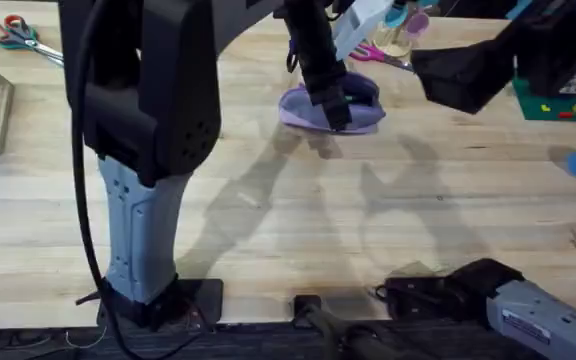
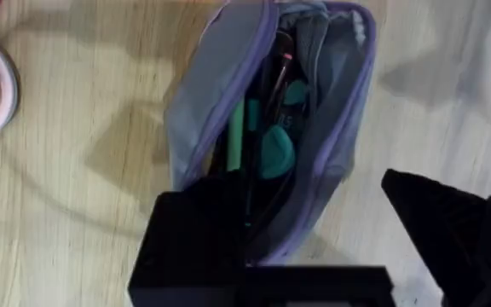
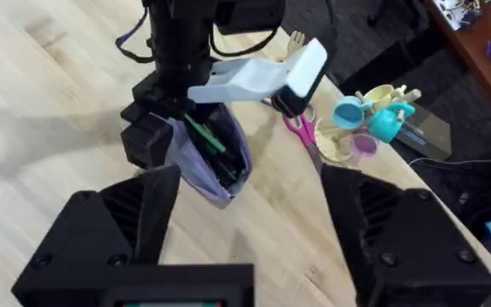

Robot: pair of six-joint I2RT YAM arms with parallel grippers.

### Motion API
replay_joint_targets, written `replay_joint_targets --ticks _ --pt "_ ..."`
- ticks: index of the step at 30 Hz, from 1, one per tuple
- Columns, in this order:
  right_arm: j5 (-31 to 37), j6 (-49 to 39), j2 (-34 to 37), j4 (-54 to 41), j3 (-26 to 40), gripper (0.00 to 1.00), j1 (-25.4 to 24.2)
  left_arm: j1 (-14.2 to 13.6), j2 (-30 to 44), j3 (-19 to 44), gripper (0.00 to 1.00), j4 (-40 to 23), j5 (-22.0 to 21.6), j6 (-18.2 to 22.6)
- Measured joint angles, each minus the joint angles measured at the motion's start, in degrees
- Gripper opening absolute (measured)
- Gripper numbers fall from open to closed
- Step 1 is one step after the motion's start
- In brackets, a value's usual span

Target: Unzip the bag, pick up the pens from the table one at a time and place them inside, then zip the bag closed.

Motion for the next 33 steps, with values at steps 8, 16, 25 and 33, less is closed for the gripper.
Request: replay_joint_targets --ticks 8,16,25,33 --pt "0.0 0.0 0.0 0.0 0.0 0.996 0.0 0.1 0.0 2.2 0.995 -3.3 0.6 0.0" --pt "0.0 0.0 0.0 0.0 0.0 0.996 0.0 2.1 -0.2 10.2 0.995 -7.6 0.7 0.0" --pt "0.0 0.0 0.0 0.0 0.0 0.996 0.0 11.1 -2.1 10.4 0.995 -12.0 5.9 6.4" --pt "0.0 0.0 0.0 0.0 0.0 0.996 0.0 24.7 -5.8 10.4 0.995 -21.1 18.6 20.0"
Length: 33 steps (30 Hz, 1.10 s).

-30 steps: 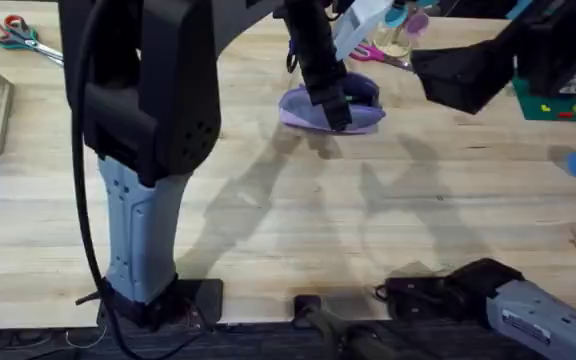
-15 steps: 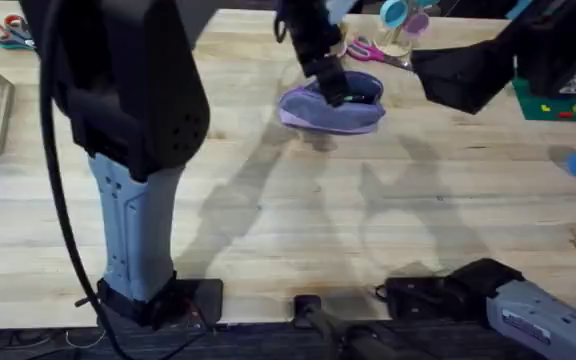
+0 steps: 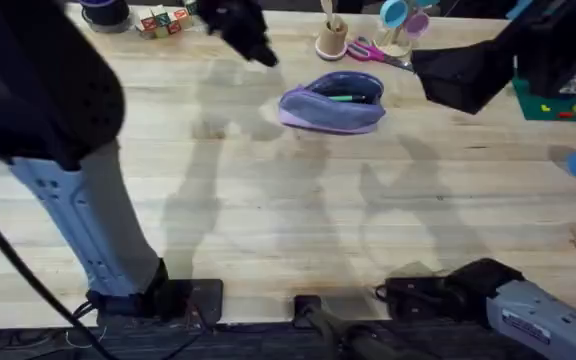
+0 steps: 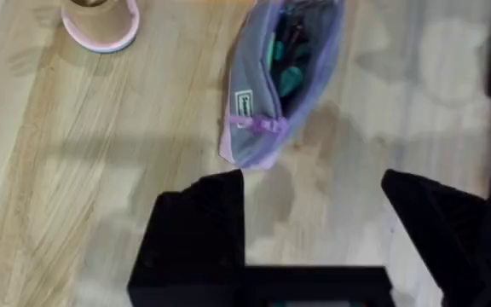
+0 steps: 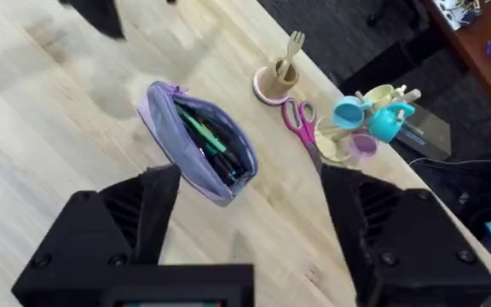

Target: Unzip the bag, pick up the pens from the table one at a time and place them inside, then zip the bag closed.

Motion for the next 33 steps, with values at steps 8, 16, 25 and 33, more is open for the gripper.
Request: replay_joint_targets --ticks 8,16,25,33 --pt "0.0 0.0 0.0 0.0 0.0 0.996 0.0 10.2 0.0 0.0 0.995 -5.6 7.4 15.6" --pt "0.0 0.0 0.0 0.0 0.0 0.996 0.0 12.5 0.0 0.0 0.995 -5.7 8.3 17.2" --pt "0.0 0.0 0.0 0.4 0.0 0.996 0.0 12.1 0.0 0.0 0.995 -5.7 5.0 15.9" --pt "0.0 0.0 0.6 1.0 0.0 0.996 0.0 12.1 -5.3 -1.3 0.996 -5.6 3.0 15.1"
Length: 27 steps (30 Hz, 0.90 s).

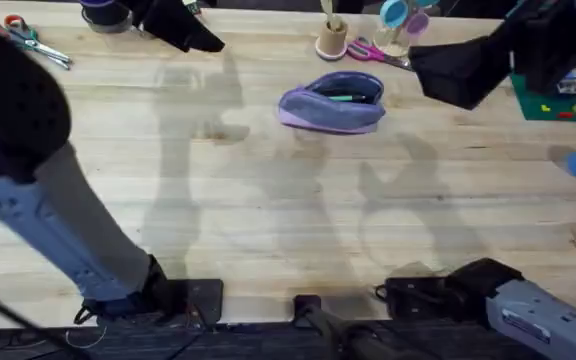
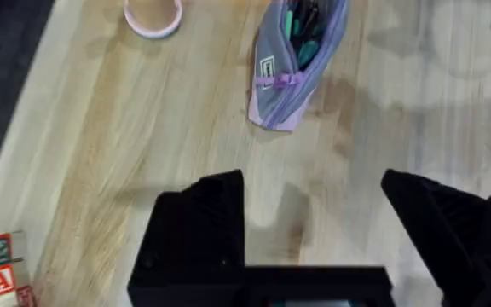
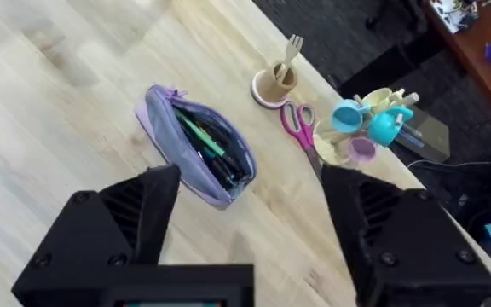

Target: Unzip the bag, pick up the pens from the table one at a time and place them inside, then zip the bag closed.

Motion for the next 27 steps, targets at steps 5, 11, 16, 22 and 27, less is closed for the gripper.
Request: replay_joint_targets --ticks 5,11,16,22,27 --pt "0.0 0.0 0.9 0.6 0.0 0.996 0.0 0.0 -7.7 -8.0 0.995 1.4 0.0 0.7" --pt "0.0 0.0 1.0 0.8 0.0 0.996 0.0 0.0 -10.7 -17.0 0.995 4.7 0.0 1.1" --pt "0.0 0.0 1.0 0.7 0.0 0.997 0.0 0.0 -10.7 -21.1 0.995 10.0 -0.3 1.3" --pt "0.0 0.0 1.0 0.5 0.0 0.996 0.0 -1.4 -10.7 -25.4 0.995 20.4 -0.4 1.5" --pt "0.0 0.0 1.0 0.5 0.0 0.996 0.0 -4.2 -10.7 -30.6 0.995 29.6 -0.4 1.6"
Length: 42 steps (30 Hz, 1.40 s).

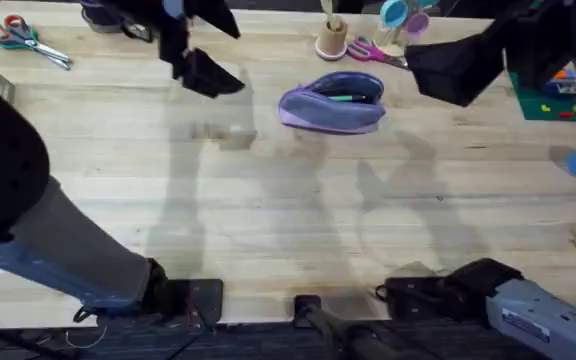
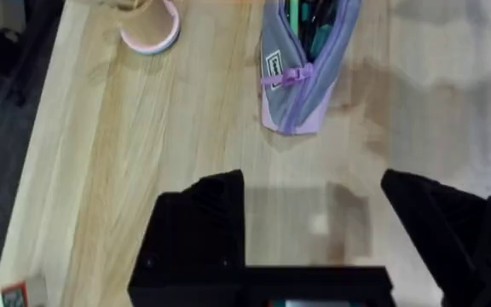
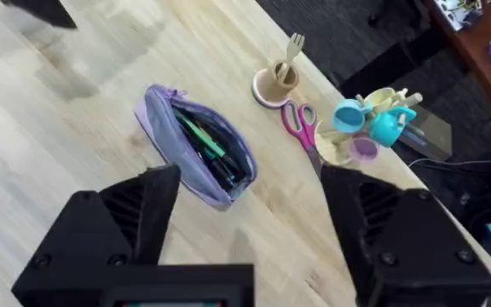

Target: Unzip the bag, pick up the pens from the table one at a time and place them inside, then zip the bag closed.

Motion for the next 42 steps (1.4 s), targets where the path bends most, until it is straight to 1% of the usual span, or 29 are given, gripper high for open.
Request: replay_joint_targets --ticks 4,6,9,13,18,27,33,42 --pt "0.0 0.0 0.0 0.0 0.0 0.996 0.0 -2.0 0.0 -4.7 0.995 6.3 0.0 0.2" --pt "-0.1 0.0 0.0 0.0 0.0 0.996 0.0 -2.5 0.0 -6.8 0.994 9.6 0.0 0.2" --pt "-1.1 0.0 0.0 0.0 0.0 0.996 0.0 -2.6 0.0 -9.5 0.994 13.7 0.0 0.2" --pt "-2.0 0.0 0.7 -0.1 0.0 0.996 0.0 -2.5 0.0 -11.2 0.993 16.3 0.0 -0.4" --pt "-3.9 0.0 3.0 -0.1 0.0 0.996 0.0 -2.5 0.9 -11.2 0.994 17.4 0.9 -2.1" --pt "-6.6 1.3 5.2 -0.1 0.0 0.996 0.0 -2.5 6.6 -11.3 0.993 17.6 3.8 -4.0" --pt "-7.2 5.2 5.2 -1.9 0.0 0.996 0.0 -2.5 6.6 -11.4 0.993 17.6 4.8 -4.0" --pt "-7.4 6.5 5.2 -6.3 0.0 0.996 0.0 -2.5 6.6 -11.4 0.993 17.6 5.4 -4.2"
